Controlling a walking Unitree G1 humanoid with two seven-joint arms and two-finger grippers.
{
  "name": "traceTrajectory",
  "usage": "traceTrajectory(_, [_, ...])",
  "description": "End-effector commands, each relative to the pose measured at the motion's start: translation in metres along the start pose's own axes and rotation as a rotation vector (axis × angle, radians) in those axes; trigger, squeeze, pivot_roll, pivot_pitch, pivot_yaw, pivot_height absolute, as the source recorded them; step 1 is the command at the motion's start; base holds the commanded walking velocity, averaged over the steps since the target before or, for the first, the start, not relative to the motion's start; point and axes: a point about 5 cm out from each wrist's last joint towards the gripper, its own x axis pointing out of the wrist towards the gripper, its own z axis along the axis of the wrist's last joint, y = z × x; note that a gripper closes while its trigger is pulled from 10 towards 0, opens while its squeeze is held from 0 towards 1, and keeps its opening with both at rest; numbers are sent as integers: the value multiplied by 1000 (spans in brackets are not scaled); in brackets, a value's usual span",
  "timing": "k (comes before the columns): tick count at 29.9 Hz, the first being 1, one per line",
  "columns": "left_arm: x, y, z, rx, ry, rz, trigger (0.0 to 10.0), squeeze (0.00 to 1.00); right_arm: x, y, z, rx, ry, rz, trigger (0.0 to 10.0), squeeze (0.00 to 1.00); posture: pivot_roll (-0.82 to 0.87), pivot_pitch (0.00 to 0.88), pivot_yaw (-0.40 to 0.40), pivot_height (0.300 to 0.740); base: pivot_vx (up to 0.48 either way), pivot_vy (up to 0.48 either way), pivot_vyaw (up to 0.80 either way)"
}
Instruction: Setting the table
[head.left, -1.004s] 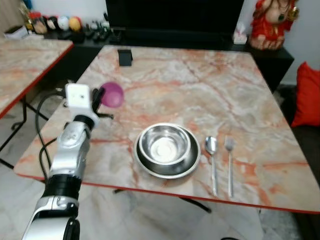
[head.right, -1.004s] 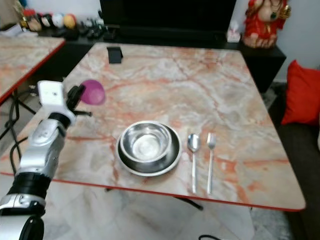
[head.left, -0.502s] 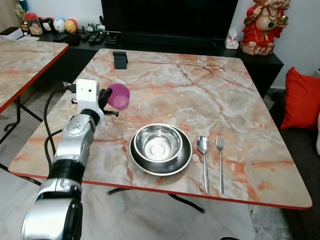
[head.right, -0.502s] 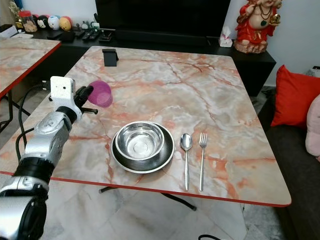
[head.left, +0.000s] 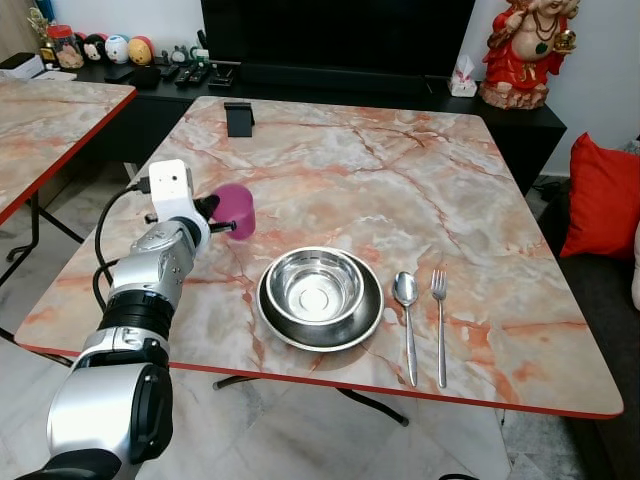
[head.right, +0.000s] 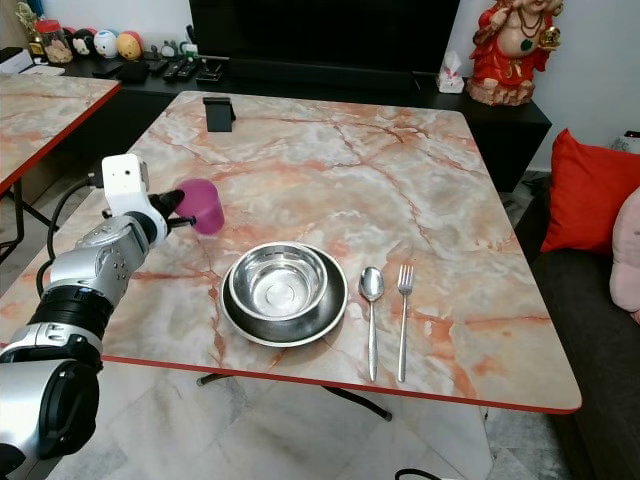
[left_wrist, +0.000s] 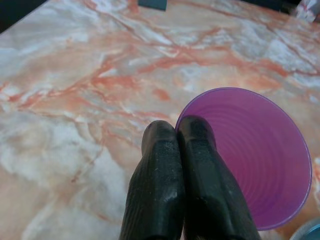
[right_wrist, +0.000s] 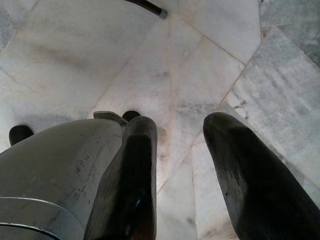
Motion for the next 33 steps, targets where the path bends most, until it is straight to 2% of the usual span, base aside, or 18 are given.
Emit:
traceTrajectory(1, [-2, 0, 5, 14, 12, 2, 10000, 0, -1, -3, -2, -18, 17, -1, 10000, 0, -1, 0, -55, 736, 0, 0, 0])
traceTrajectory(17, [-4, 2, -11, 41, 126, 29, 10000, 0, -1, -3, -2, -15, 23, -2, 10000, 0, 2, 0, -51, 736, 0, 0, 0])
traceTrajectory(31, [-5, 2, -20, 43, 166, 38, 10000, 0, -1, -3, -3, -16, 27, 0, 10000, 0, 1, 0, -49, 736, 0, 0, 0])
traceTrajectory(32, [-6, 2, -20, 44, 169, 38, 10000, 898, -1, -3, -3, -15, 27, 0, 10000, 0, 1, 0, -49, 736, 0, 0, 0])
traceTrajectory(33, [-7, 2, -20, 44, 170, 37, 10000, 1000, -1, -3, -3, -15, 28, -1, 10000, 0, 2, 0, -49, 736, 0, 0, 0])
